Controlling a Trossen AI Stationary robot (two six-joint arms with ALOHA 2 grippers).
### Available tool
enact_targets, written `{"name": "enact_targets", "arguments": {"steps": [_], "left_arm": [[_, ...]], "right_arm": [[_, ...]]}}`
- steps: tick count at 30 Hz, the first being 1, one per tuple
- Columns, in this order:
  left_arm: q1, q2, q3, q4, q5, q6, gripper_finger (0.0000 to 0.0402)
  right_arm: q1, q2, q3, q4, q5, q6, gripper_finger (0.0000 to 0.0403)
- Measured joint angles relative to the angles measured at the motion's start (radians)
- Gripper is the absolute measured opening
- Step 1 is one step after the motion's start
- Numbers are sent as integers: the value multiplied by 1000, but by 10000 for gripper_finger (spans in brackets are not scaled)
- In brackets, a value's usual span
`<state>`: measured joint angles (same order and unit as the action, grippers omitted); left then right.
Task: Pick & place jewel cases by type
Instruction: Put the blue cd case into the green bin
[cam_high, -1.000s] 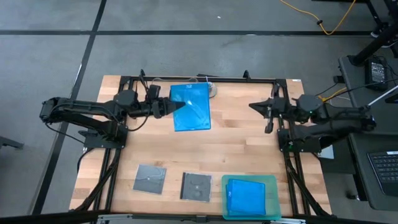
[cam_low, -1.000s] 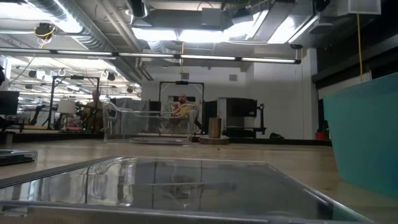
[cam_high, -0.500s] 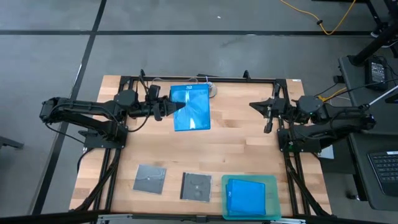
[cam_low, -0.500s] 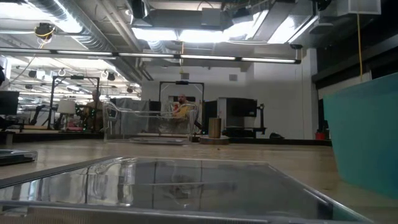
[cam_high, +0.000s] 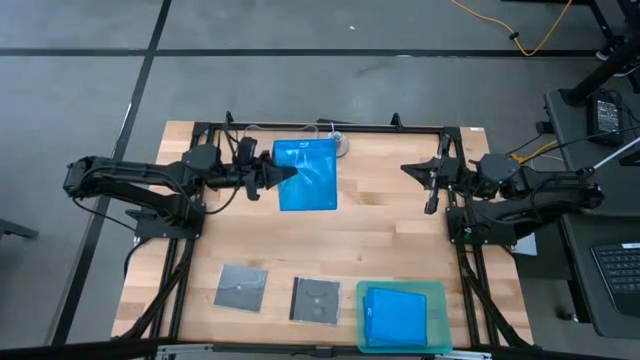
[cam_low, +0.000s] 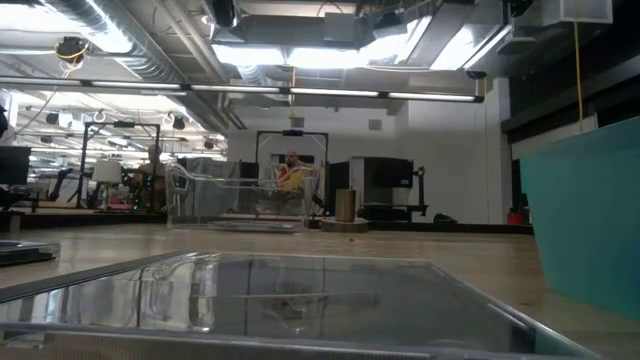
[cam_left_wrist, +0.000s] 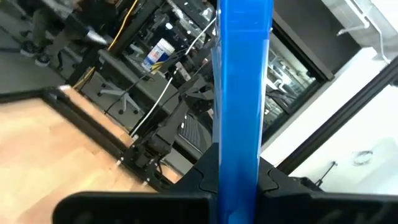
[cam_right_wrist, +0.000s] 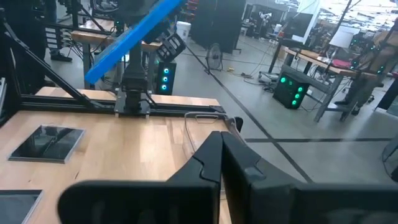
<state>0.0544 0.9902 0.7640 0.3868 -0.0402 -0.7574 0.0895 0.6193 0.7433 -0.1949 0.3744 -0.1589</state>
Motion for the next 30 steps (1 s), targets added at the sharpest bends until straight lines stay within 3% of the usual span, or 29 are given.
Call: {"name": "enact_targets", "arguments": {"steps": [6, 17, 30], "left_arm": [[15, -14, 60, -13, 42, 135, 13], [53, -15, 240, -317, 87, 358, 13], [53, -15, 351, -395, 87, 686, 13]], "right_arm": [[0, 0, 0, 5, 0, 0, 10], [0, 0, 0, 5, 1, 26, 10], [0, 0, -1, 5, 0, 52, 10]]}}
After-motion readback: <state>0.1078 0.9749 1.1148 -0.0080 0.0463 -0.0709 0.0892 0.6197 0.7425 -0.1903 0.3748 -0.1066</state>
